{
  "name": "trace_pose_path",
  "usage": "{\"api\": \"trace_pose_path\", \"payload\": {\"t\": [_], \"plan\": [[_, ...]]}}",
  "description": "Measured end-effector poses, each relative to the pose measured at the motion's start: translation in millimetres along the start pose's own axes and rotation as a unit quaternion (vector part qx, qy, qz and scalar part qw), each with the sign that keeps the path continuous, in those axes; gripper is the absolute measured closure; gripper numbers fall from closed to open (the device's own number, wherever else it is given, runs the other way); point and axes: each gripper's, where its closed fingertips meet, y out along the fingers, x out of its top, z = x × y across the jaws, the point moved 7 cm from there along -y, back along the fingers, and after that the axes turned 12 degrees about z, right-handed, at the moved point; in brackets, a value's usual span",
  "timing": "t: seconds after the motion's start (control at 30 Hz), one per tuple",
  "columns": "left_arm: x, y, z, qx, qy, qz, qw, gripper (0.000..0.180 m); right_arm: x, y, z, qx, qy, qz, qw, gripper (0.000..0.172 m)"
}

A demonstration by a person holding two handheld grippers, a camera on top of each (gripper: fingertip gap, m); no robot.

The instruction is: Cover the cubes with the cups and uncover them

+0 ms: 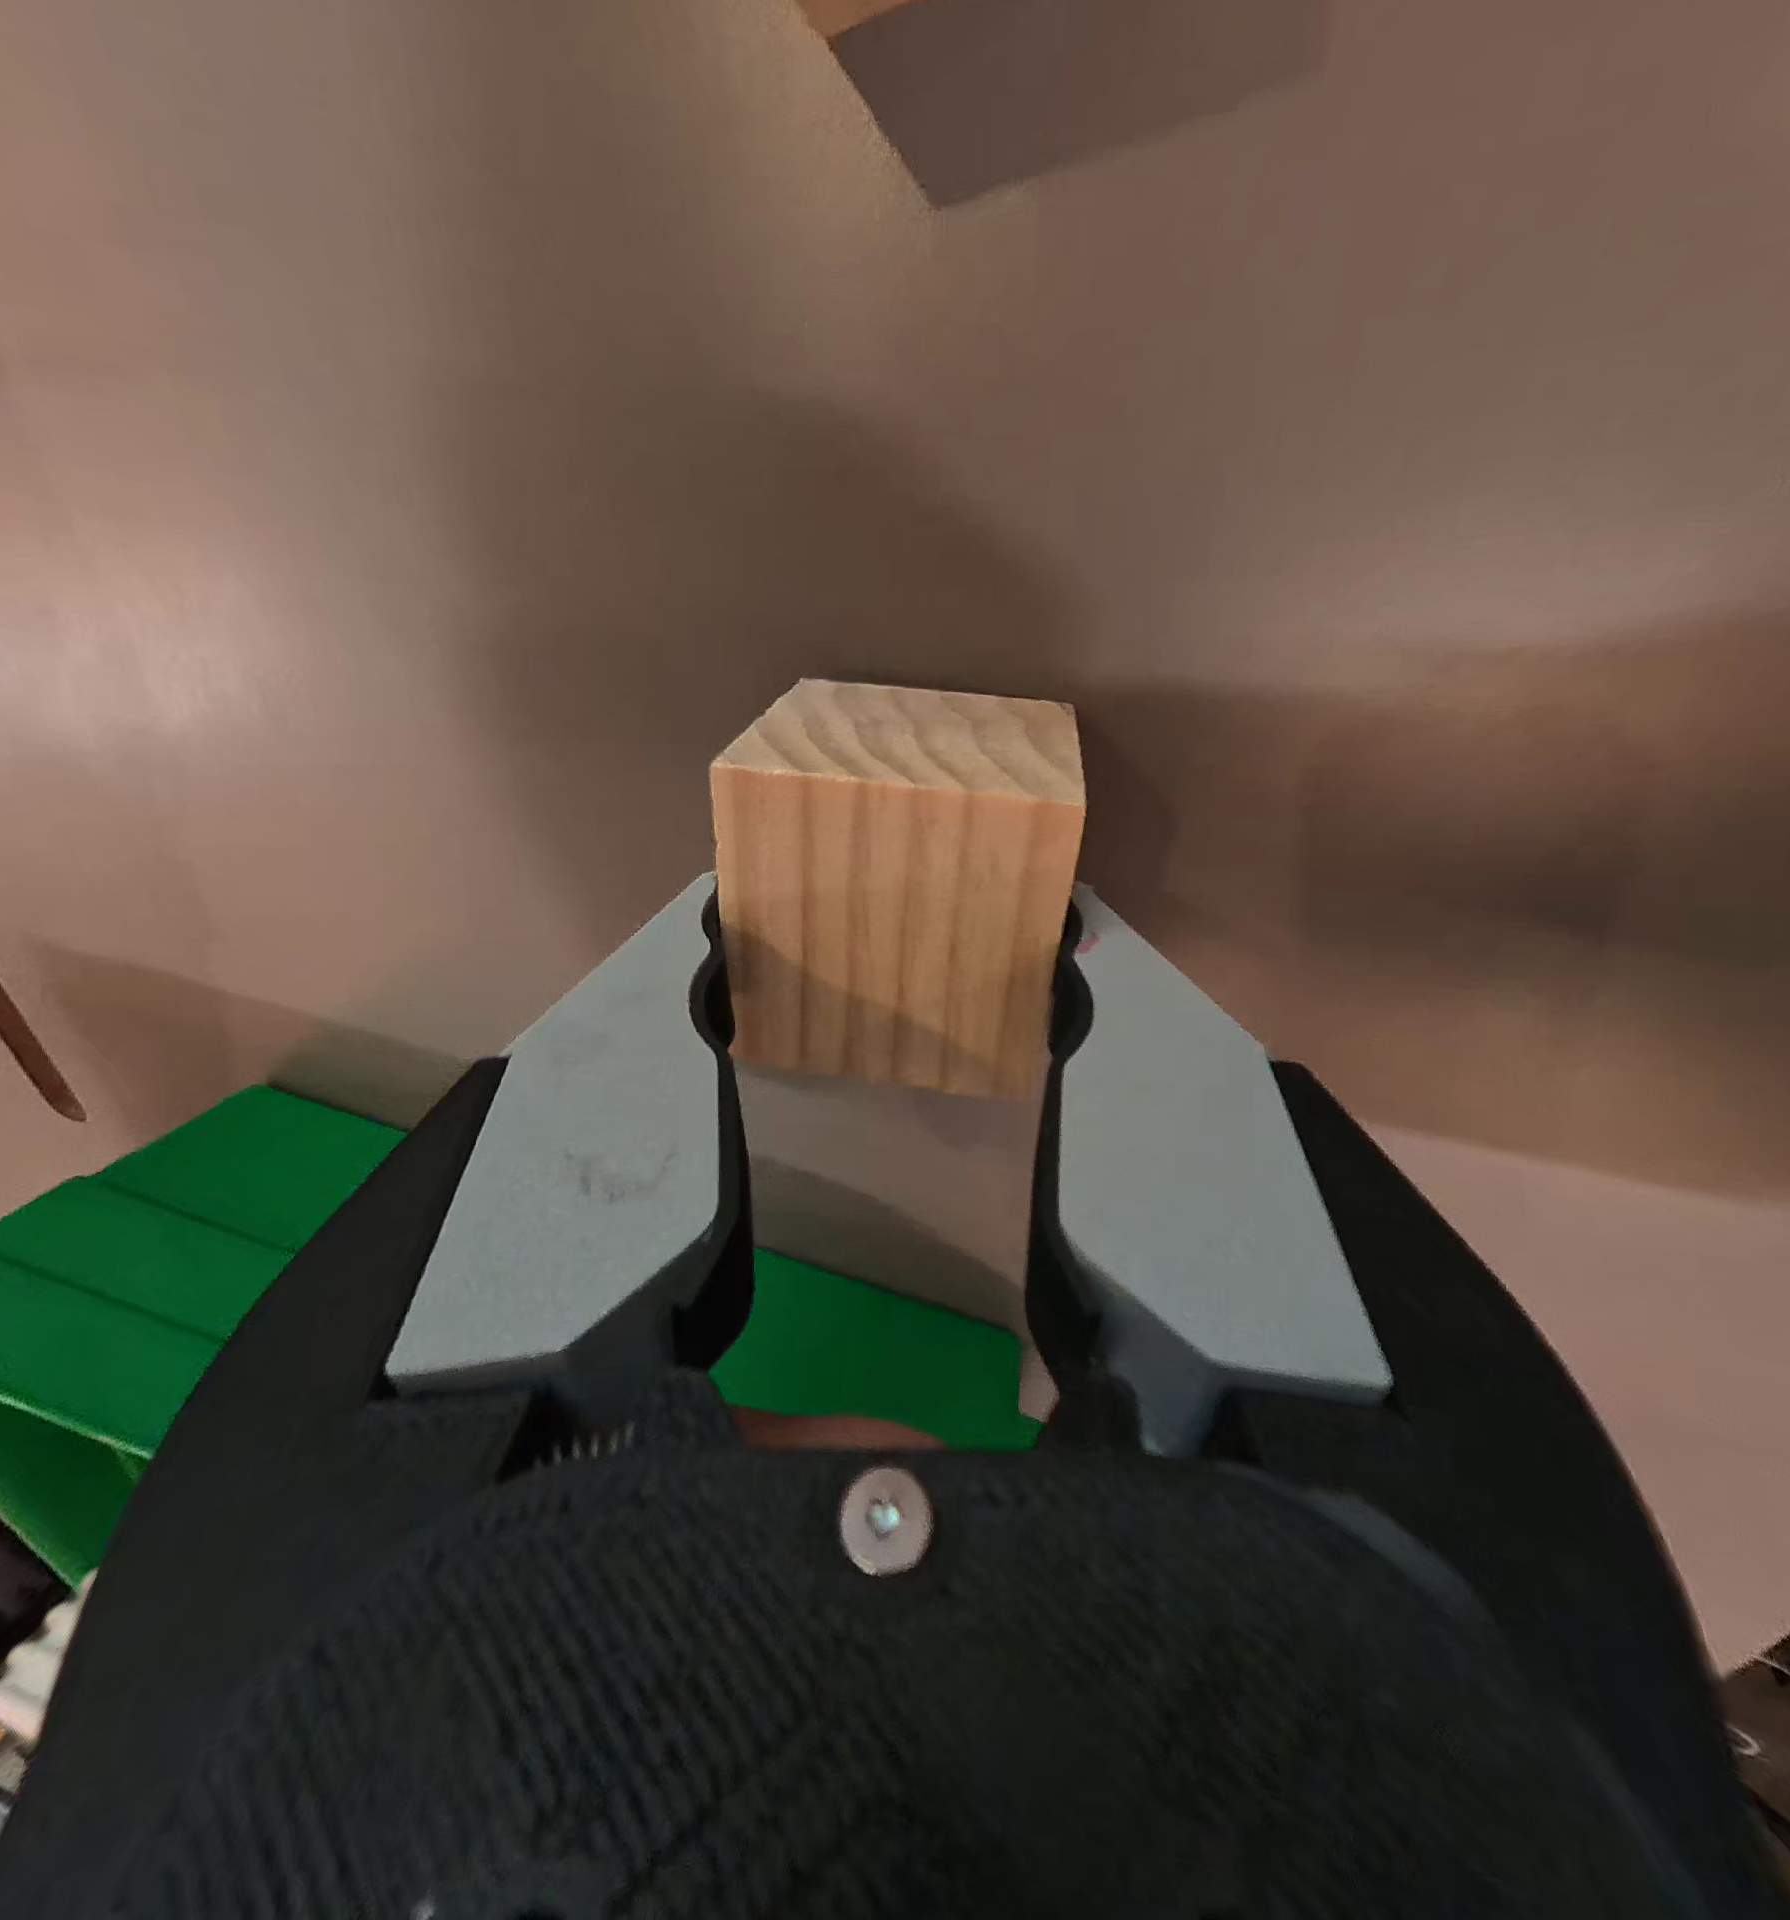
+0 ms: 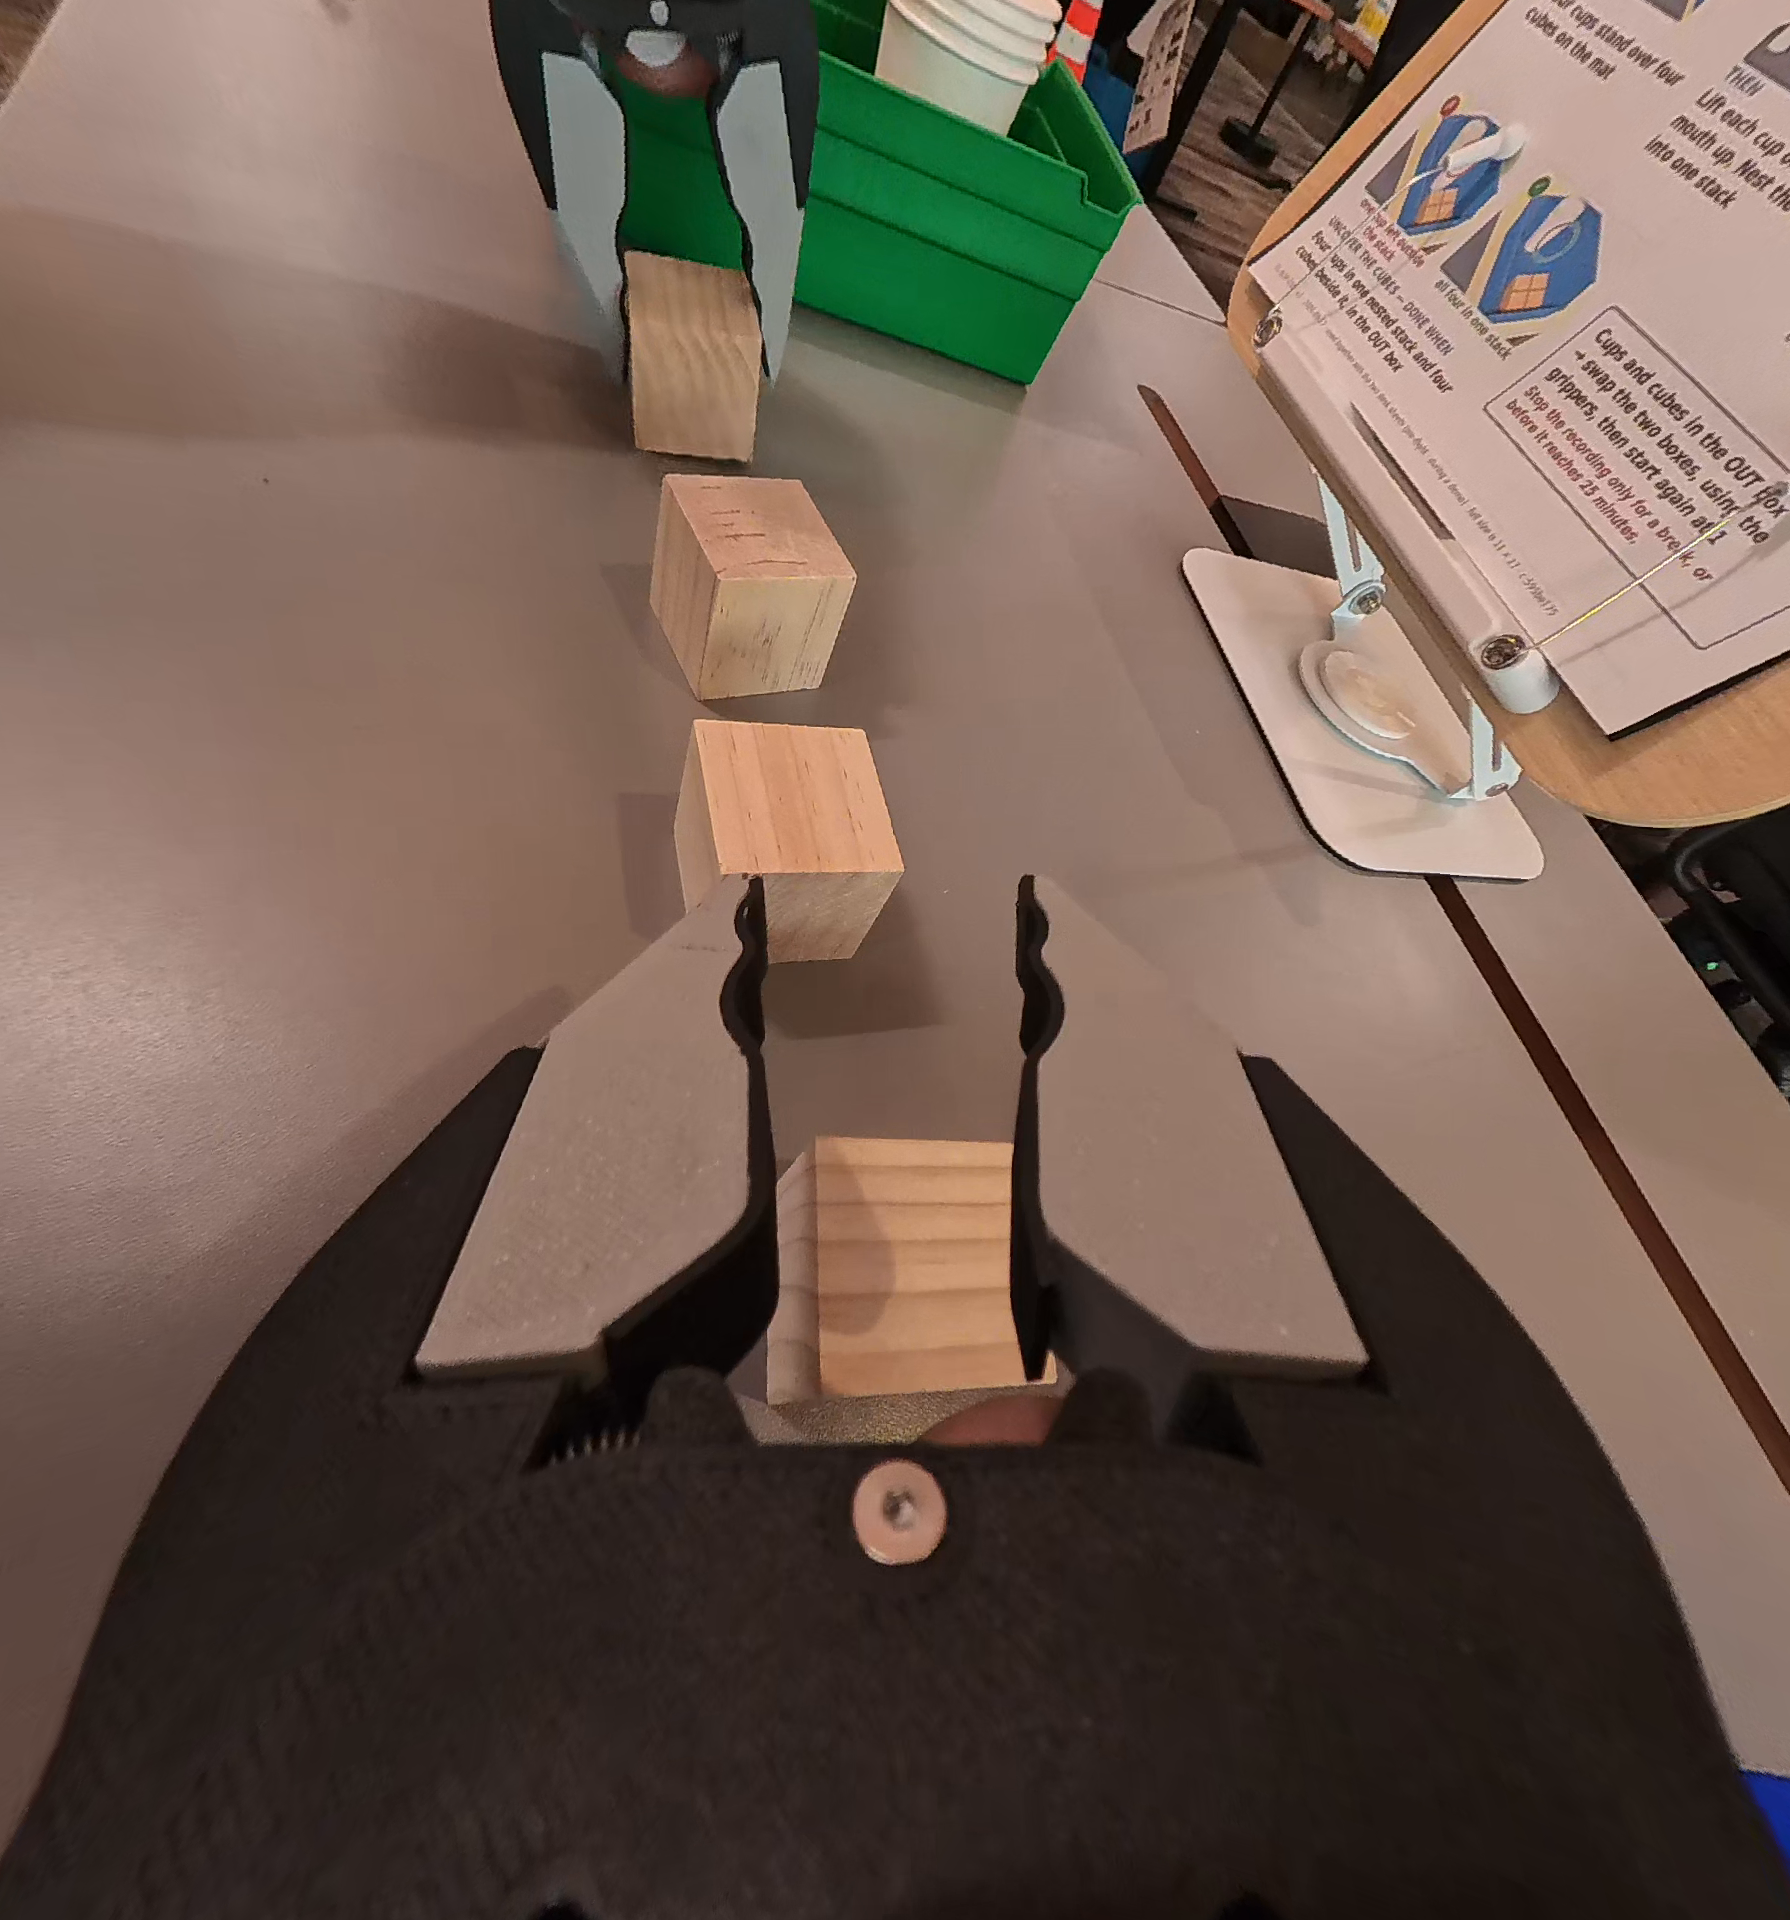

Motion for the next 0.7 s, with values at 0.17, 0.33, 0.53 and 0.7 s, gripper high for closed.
{"api": "trace_pose_path", "payload": {"t": [0.17, 0.33, 0.53, 0.7], "plan": [[-2.3, -4.1, 0.9, -0.015, -0.026, -0.009, 1.0, 0.116, -0.7, 3.4, 1.9, 0.004, -0.003, 0.006, 1.0, 0.126], [7.3, -24.1, 5.4, 0.001, -0.012, -0.02, 1.0, 0.116, -2.4, 7.5, 3.5, 0.009, -0.004, 0.014, 1.0, 0.126], [47.2, -48.4, 3.2, 0.0, -0.028, -0.07, 0.997, 0.116, 0.4, 5.0, 4.2, 0.007, -0.007, 0.007, 1.0, 0.126], [95.1, -50.7, -2.1, -0.005, -0.035, -0.083, 0.996, 0.109, 0.5, 6.6, 5.7, 0.009, -0.009, 0.011, 1.0, 0.126]]}}
